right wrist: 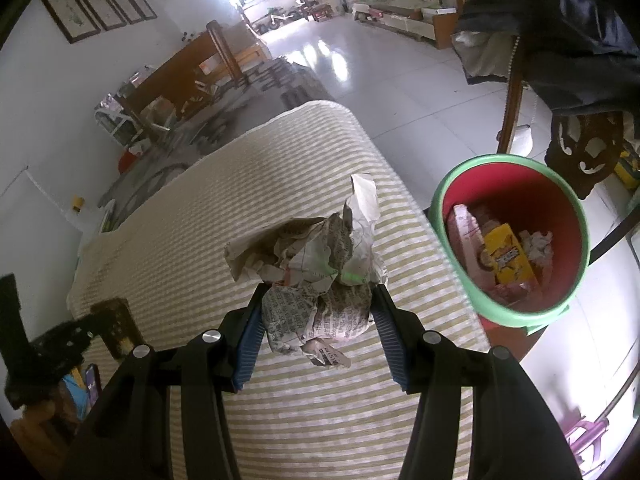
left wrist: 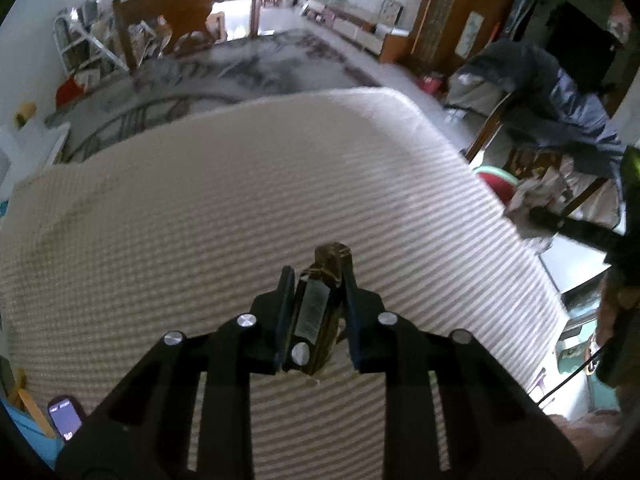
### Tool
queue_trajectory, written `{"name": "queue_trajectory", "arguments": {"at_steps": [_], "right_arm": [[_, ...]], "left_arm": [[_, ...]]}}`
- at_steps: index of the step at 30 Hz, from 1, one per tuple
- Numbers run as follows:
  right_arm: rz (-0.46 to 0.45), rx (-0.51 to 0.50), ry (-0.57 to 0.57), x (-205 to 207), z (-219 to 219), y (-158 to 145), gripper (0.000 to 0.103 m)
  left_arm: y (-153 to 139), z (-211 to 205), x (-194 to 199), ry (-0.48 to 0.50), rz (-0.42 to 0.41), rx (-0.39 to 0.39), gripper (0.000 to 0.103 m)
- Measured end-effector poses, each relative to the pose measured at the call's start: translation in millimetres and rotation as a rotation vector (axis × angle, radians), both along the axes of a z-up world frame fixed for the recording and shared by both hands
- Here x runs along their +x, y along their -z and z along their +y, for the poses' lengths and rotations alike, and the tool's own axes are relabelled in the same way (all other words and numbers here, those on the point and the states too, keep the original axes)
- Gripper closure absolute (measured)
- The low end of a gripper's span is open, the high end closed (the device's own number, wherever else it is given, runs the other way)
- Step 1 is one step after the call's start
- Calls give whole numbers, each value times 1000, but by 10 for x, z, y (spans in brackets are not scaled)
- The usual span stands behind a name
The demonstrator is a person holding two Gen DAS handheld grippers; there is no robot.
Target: Collect trash
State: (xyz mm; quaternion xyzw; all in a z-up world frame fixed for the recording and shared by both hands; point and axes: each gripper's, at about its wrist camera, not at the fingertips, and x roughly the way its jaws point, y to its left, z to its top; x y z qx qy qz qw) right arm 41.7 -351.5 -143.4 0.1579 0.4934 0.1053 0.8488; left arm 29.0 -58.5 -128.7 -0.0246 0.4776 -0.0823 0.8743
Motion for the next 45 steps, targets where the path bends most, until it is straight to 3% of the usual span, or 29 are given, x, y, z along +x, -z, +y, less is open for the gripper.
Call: {"name": "queue_trajectory", "arguments": {"at_steps": [10,22,23,25,26,27,29,34,38,42,45], "right_arm": [[-32,-2,52,156,-621,-79,52],[-46,-37,159,501,-1583,-22,50],[-44,-45,168,527,-1639,-2,46],[-41,-74,172,596,-1731,43,39],[-37,-86,171,617,-1754,55,32],[-37,-102,176,637,-1787,62,26],[-54,-111,189,636,-1841,38,17],[-93,-101,172,634,-1815,-42,10],[-223,-63,164,545,-1673,-257,10],[-495,-102,192,295,-1408,-641,7],[-637,-157,238,151,-1188,-840,7]], "left_arm": [[-328,-758,351,56,-86,-78,80],[-506,-2297,959,248,-118,-198,79],[-493,-2369,997,256,-117,-204,77],[-478,-2523,1076,266,-116,-218,48],[-495,-2565,1097,258,-130,-238,25],[-522,-2569,1090,247,-150,-253,15],[-603,-2585,1076,212,-208,-257,5],[-797,-2473,1037,102,-327,-178,5],[-924,-2290,997,37,-385,-126,5],[-1108,-2005,872,-32,-463,-98,5],[-1237,-1812,770,-72,-505,-90,5]]}}
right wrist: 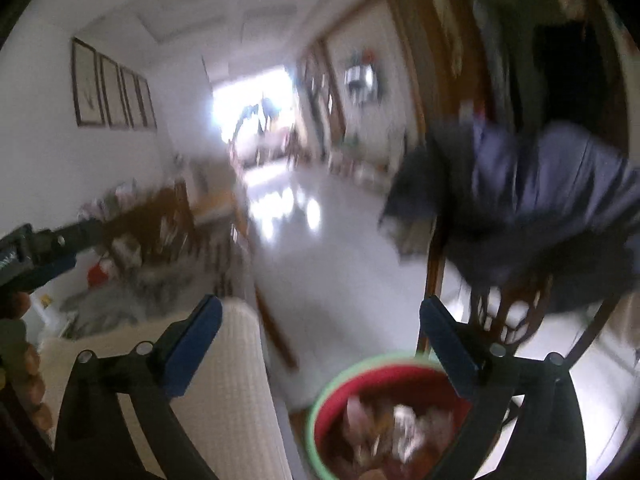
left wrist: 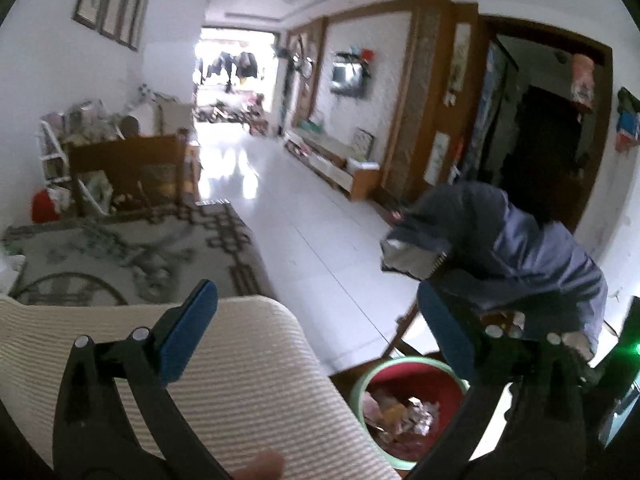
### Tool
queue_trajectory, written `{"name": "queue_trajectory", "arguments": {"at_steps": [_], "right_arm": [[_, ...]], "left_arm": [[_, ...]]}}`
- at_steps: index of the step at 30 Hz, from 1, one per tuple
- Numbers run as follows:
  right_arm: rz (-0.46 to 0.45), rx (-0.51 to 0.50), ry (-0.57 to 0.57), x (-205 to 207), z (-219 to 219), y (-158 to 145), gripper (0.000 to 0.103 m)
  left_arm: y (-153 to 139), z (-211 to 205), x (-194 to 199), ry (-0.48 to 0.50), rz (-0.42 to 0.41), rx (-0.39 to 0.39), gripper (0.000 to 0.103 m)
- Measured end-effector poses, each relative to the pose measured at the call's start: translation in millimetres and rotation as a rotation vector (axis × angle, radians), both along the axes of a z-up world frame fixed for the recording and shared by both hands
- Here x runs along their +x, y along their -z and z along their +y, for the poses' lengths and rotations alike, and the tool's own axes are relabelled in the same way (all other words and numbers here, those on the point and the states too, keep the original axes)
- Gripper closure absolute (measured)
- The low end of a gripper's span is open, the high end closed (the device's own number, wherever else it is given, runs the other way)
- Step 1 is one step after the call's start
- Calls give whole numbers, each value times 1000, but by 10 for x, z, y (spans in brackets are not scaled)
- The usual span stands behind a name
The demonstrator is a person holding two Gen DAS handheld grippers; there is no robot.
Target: Collect trash
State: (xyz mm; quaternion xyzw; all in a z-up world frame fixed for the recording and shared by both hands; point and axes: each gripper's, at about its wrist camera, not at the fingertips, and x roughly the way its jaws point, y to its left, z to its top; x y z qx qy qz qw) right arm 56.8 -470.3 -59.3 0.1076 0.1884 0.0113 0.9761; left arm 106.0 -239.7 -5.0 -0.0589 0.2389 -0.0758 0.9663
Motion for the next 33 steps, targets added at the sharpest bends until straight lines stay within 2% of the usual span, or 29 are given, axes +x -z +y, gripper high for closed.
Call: {"name": "queue_trajectory", "arguments": {"at_steps": [4,10,13,24,33], "right_arm": [[-41,-3,-23,-87,270,-146,7],[-6,100,-131,-203,667,-261,7],[4,120,-135,-263,877,-297,7],[42,120,-166,-431,1612,-273,7],[56,97,-161,-515,1902,-250,7]], "left_arm": [[-124,248,-140,-60,-16,20,5],[-236,610,-414,-128,-64,65,5],[-247,851,-554,-136,-61,40,5],[-215,1515,-854,-182,-36,39,5],[-190,1741,-953,-188,-27,30,5]]}}
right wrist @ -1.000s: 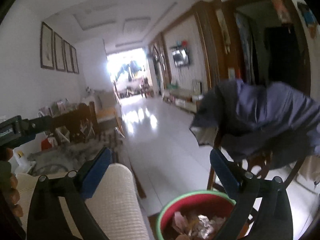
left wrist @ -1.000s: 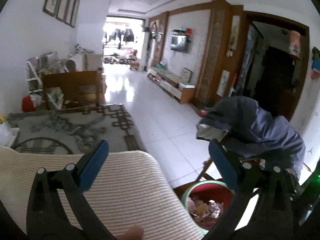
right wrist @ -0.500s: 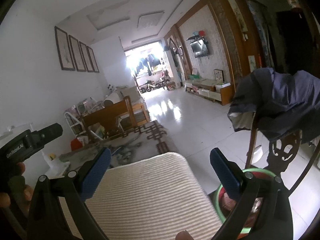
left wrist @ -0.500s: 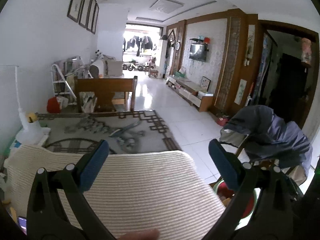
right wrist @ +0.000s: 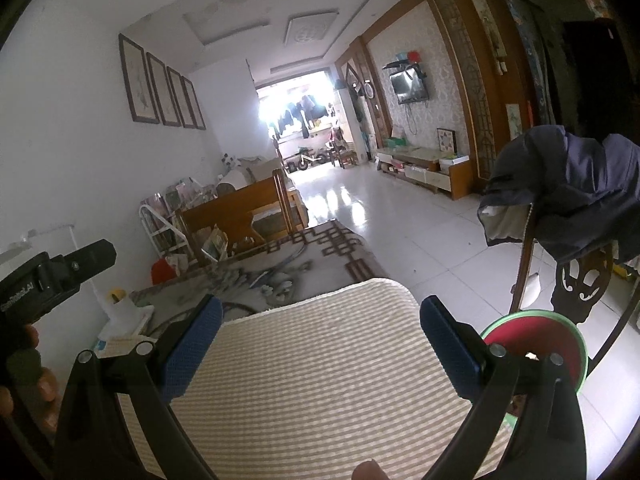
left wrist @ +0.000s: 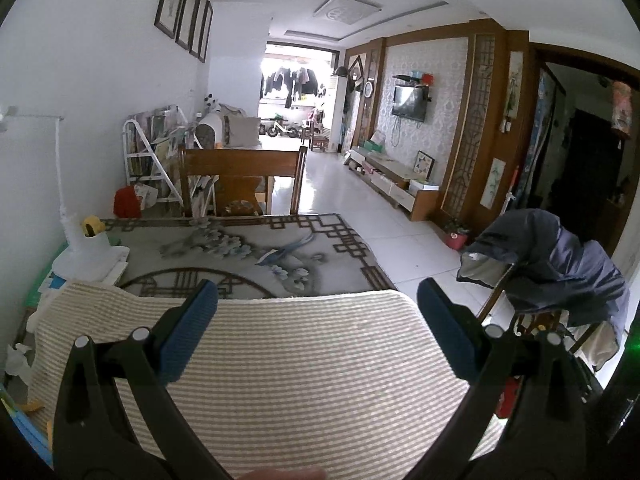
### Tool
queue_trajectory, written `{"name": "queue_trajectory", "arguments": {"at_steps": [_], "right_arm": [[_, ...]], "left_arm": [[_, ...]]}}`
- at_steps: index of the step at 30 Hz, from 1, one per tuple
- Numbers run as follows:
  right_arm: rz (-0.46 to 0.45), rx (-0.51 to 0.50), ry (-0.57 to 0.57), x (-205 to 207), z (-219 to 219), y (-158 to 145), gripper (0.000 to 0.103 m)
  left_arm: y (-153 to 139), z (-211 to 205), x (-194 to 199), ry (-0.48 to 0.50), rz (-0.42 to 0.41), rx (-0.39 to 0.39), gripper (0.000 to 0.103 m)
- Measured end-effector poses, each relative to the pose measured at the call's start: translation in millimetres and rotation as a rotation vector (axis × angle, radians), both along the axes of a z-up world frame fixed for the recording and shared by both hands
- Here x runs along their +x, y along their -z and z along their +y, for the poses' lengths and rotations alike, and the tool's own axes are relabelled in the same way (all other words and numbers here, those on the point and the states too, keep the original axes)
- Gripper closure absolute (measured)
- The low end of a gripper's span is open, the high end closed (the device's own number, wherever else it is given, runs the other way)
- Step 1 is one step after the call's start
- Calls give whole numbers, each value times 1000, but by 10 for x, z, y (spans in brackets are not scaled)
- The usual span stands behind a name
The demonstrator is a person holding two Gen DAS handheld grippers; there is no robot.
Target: Collect trash
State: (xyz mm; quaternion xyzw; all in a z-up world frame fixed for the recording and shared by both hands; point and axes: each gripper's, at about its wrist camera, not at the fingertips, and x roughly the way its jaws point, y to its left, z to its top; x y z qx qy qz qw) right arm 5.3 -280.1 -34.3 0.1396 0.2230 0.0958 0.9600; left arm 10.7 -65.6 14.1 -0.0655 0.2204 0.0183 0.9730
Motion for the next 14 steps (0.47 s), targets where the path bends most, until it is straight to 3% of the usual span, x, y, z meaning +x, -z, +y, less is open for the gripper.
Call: {"name": "queue_trajectory", "arguments": {"at_steps": [8,11,14], "right_arm": [[60,-75,-24,103,191,215,7],[127,-166,-33,361,269,573,7],[263,-257,-60,765,352,1143,7]], "left_arm": [[72,204,-68,-5,31,-20,5],[150,280,-81,-8,49,-34,5],[276,391,-137,-47,83,-32,5]]}}
